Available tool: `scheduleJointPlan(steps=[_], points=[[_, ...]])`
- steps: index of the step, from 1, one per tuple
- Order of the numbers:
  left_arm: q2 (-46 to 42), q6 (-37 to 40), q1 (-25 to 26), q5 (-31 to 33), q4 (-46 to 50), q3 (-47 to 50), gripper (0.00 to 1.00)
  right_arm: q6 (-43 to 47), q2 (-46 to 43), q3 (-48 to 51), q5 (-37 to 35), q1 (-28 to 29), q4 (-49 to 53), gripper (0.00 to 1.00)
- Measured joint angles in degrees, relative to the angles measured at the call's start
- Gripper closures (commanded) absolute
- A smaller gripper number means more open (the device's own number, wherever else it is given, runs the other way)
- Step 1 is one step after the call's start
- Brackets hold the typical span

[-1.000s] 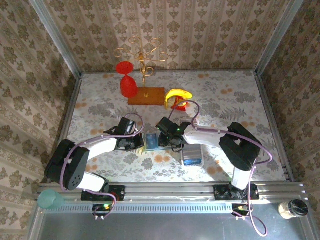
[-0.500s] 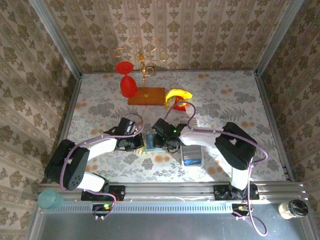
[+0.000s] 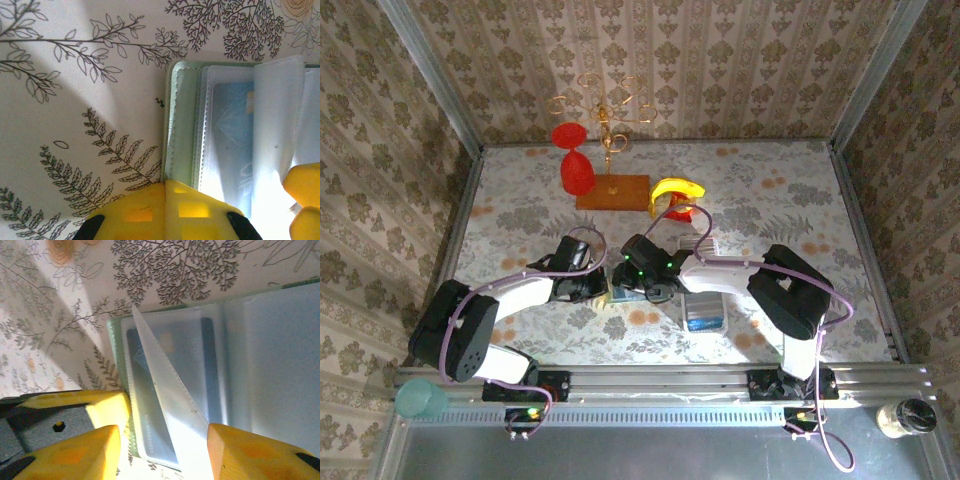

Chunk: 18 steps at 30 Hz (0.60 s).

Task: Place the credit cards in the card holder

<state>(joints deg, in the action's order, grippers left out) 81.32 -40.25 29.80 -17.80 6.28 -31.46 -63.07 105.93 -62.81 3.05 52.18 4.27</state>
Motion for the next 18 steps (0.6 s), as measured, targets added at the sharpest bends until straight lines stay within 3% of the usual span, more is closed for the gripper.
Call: scheduleJointPlan(steps=[18], points=[[-1.6,-1.1,0.0,0.0,-4.3,3.0,1.0,-10.3,-0.4,7.6,2.7,0.6,-18.8,0.51]])
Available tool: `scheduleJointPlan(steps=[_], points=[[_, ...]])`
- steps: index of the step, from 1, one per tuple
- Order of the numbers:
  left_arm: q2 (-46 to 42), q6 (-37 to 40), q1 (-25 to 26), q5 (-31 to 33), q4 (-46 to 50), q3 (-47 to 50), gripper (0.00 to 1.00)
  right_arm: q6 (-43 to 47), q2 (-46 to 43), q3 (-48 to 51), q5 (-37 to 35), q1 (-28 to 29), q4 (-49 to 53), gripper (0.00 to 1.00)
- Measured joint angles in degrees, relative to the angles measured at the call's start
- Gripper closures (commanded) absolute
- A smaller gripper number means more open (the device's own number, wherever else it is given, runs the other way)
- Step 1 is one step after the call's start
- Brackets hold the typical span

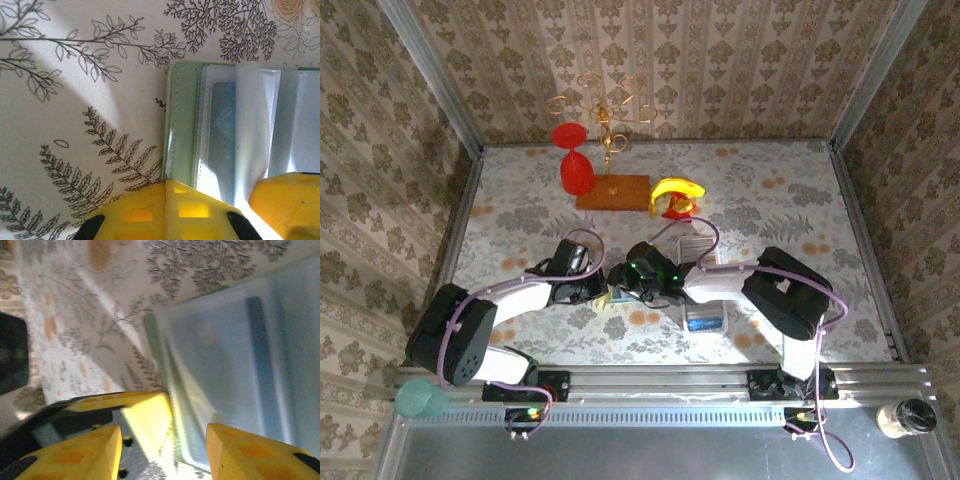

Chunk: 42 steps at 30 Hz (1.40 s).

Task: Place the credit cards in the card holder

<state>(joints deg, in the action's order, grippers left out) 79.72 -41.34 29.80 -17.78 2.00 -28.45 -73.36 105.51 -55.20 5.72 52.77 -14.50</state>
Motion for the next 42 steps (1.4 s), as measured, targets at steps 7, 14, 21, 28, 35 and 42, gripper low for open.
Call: scheduleJointPlan(steps=[7,14,21,28,35,42], points=[[-1.1,-0.5,-0.2,0.0,-1.8,1.5,1.0,-0.8,-5.1,0.1,0.4,-0.2,-3.9,0.51],[-3.7,-0.7,-0.3,0.0,-0.7,2.9,0.96,6.9,-14.4,-1.6,0.3,-1.5,4.1,0.51],[-10.4,-1.1,-1.0,1.2,4.6,4.2,0.85,34.8,-30.6,-2.6,-1.4,-6.4,20.2,0.45],[-15.6,-1.1,-1.4,3.4,9.2,4.2,0.76,79.2,-48.4,0.2,1.2,-6.4,33.7,0.2],[-19.0,-1.0,-1.4,5.0,12.2,4.2,0.65,113.9,-52.8,4.4,-2.0,-6.3,52.5,0.18],[-19.1,-1.4,-1.4,4.0,11.8,4.2,0.57,126.9,-51.3,13.2,-5.4,-3.7,55.8,0.15]])
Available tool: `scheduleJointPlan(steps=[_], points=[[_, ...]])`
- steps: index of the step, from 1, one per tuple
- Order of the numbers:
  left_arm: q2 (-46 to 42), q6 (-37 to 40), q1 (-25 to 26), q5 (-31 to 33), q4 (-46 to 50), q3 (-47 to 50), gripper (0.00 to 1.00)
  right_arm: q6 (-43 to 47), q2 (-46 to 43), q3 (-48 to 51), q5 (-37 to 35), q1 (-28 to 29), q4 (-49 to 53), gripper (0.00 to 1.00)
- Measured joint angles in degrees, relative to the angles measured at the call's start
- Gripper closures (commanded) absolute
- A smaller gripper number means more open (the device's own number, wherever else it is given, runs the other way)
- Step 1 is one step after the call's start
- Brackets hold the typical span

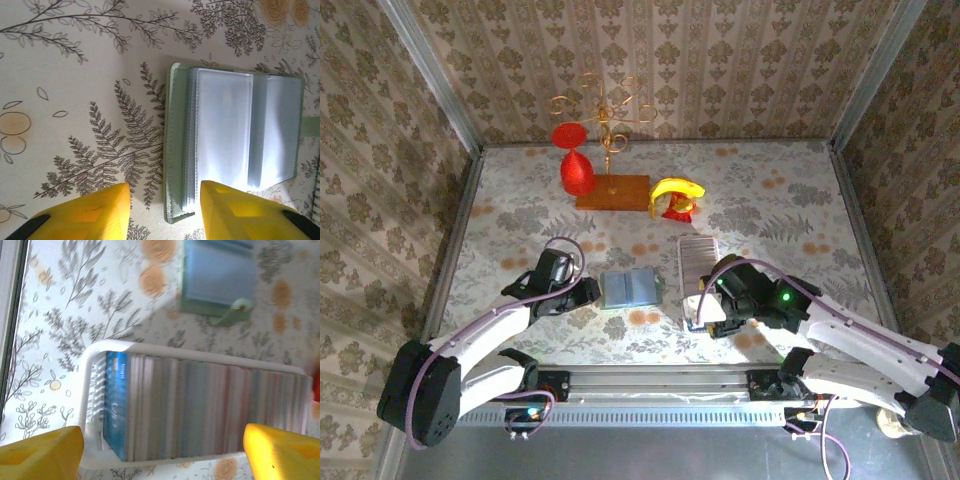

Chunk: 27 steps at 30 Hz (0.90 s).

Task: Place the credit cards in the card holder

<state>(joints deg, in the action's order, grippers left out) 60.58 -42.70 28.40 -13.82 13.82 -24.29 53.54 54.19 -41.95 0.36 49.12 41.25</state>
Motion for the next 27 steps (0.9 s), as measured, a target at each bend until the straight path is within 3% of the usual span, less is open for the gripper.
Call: scheduleJointPlan(steps=[12,23,27], points=[[-0.2,-1.0,0.0,-1.4,-0.6,0.0,0.56,6.3,8.5,5.7,-4.4,1.1,-11.8,0.23],[-1.2,-1.5,0.0,-1.6,-0.5,0.3,0.57,7.0,10.9,5.7,-4.7,1.9,-13.7,0.22],[-1.2,-1.5,0.1,-1.6,-0.5,0.3,0.57,7.5,12.5,5.7,-4.7,1.9,-14.2,0.27]])
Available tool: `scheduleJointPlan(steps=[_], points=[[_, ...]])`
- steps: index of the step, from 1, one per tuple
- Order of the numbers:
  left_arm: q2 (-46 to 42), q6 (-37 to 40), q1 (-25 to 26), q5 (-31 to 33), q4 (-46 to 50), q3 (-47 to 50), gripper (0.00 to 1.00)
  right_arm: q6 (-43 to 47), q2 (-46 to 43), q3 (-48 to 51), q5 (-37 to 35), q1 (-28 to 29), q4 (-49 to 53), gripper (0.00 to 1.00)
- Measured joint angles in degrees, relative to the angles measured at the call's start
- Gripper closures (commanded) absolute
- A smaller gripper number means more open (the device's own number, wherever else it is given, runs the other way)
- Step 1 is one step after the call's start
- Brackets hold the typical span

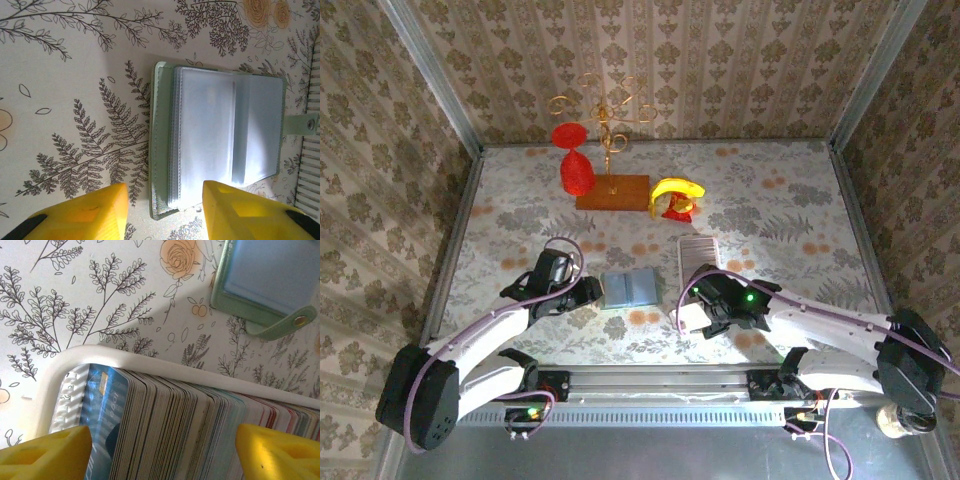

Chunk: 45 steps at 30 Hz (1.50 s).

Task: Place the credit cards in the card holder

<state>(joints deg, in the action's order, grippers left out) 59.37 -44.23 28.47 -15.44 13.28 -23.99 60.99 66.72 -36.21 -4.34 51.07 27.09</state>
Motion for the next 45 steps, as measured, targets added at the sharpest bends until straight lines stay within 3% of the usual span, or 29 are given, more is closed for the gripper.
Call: scheduleJointPlan(steps=[10,26,45], points=[[-0.6,-0.2,0.0,0.0,0.0,0.0,0.58,1.1,1.1,-0.3,0.0,0.0,0.9,0.44],[-0.6,-0.4,0.0,0.0,0.0,0.8,0.62,1.9,-2.4,-0.5,0.7,0.1,6.1,0.83],[-0.6,-0.6,0.0,0.0,0.1,0.8,0.63,-0.3,-5.9,-7.1,4.8,0.2,17.0,0.93]])
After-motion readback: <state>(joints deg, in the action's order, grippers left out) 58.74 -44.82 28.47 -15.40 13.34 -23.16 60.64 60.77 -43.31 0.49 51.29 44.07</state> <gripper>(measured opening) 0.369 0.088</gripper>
